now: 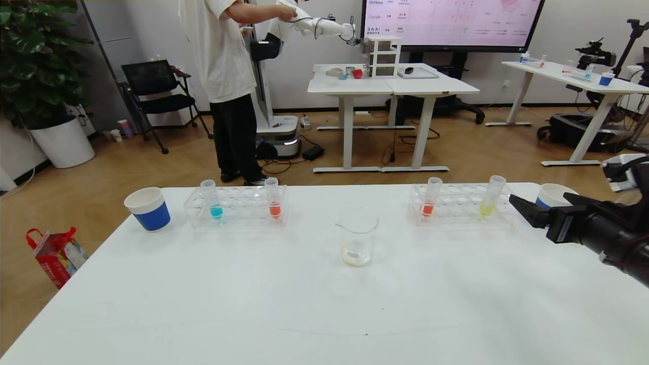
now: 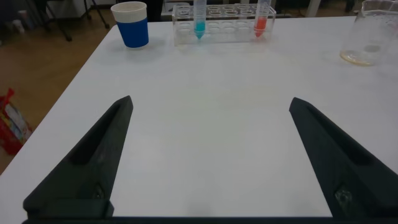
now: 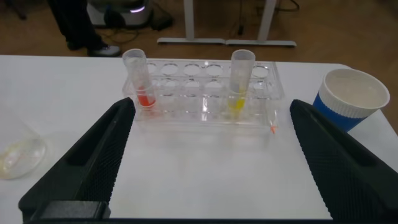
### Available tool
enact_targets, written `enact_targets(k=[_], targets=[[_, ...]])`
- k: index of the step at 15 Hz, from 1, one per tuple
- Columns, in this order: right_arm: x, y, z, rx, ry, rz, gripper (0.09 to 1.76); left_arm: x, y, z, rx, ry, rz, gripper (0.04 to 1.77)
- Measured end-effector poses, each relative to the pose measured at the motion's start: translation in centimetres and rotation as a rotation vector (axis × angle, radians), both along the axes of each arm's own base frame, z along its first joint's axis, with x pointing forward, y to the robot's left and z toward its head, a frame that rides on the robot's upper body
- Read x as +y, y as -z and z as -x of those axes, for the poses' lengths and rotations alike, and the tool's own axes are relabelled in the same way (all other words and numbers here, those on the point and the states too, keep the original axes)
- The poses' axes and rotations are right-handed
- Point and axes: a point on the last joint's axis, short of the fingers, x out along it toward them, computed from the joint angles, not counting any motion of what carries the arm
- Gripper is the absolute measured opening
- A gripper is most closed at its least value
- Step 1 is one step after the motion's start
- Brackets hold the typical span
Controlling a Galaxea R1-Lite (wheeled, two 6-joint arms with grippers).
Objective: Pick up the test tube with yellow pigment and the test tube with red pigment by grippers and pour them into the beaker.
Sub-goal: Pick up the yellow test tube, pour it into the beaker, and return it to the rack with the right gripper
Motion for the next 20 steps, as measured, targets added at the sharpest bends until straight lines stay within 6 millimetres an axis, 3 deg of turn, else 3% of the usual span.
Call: enact_targets(k=[6,11,14,20], targets=[[-1.2,4.2,-7.6,0.007,0.038,0.002,1.74,0.0,0.0,0.0,0.0,0.0,0.0,1.75],[-3.3,7.0,-13.8,-0.088,0.055,0.005,1.74,0.0,0.0,0.0,0.0,0.0,0.0,1.75],[-4.0,8.5,-15.5,-0.084,0.024,0.001,1.74,0.0,0.0,0.0,0.0,0.0,0.0,1.75],[-4.1,9.0,-16.4,-0.108,-0.048,-0.003,1.74,0.0,0.0,0.0,0.0,0.0,0.0,1.75]])
